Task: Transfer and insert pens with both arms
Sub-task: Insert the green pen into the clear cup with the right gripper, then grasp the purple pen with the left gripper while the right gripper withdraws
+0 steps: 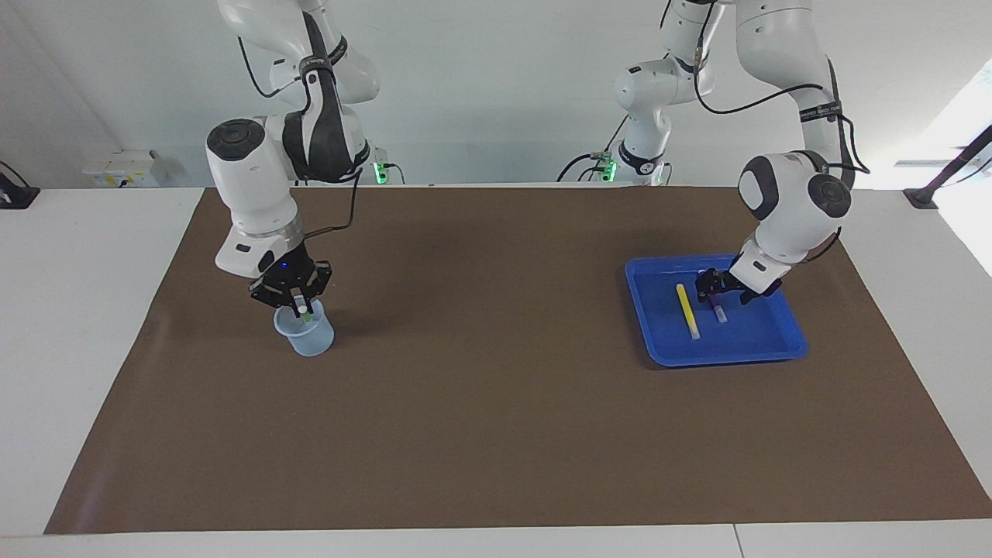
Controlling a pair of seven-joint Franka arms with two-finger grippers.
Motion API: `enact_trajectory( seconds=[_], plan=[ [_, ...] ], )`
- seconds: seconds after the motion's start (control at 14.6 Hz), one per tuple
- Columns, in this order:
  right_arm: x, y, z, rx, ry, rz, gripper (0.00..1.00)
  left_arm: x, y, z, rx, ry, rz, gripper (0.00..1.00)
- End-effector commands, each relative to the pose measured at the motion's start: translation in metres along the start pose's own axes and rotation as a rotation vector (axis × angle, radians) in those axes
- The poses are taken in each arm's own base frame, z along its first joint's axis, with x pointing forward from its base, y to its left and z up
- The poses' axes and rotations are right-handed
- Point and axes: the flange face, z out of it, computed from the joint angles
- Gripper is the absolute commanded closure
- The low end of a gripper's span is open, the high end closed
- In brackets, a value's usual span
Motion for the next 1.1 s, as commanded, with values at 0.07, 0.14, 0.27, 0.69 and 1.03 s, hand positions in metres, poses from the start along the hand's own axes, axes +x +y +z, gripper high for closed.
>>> enact_trajectory(
  seconds=[0.07, 0.14, 0.27, 0.69, 1.03],
  plan=[
    [-0.008, 0.000, 0.000, -0.018, 0.007, -0.029, 0.58, -0.002, -0.010, 0.008, 0.020, 0.017, 0.046, 0.09],
    [-0.007, 0.001, -0.001, -0.018, 0.007, -0.030, 0.56, -0.002, -0.013, 0.009, 0.020, 0.018, 0.042, 0.11],
    [-0.005, 0.002, -0.004, -0.018, 0.007, -0.030, 0.26, -0.002, -0.013, 0.013, 0.018, 0.016, 0.040, 0.17],
    [0.037, -0.013, -0.136, 0.071, 0.023, 0.039, 0.00, -0.005, -0.014, 0.021, 0.016, 0.015, 0.037, 0.26],
    [0.034, -0.034, -0.193, 0.322, 0.041, 0.089, 0.00, -0.008, -0.014, 0.027, 0.017, 0.018, 0.035, 0.36]
  ],
)
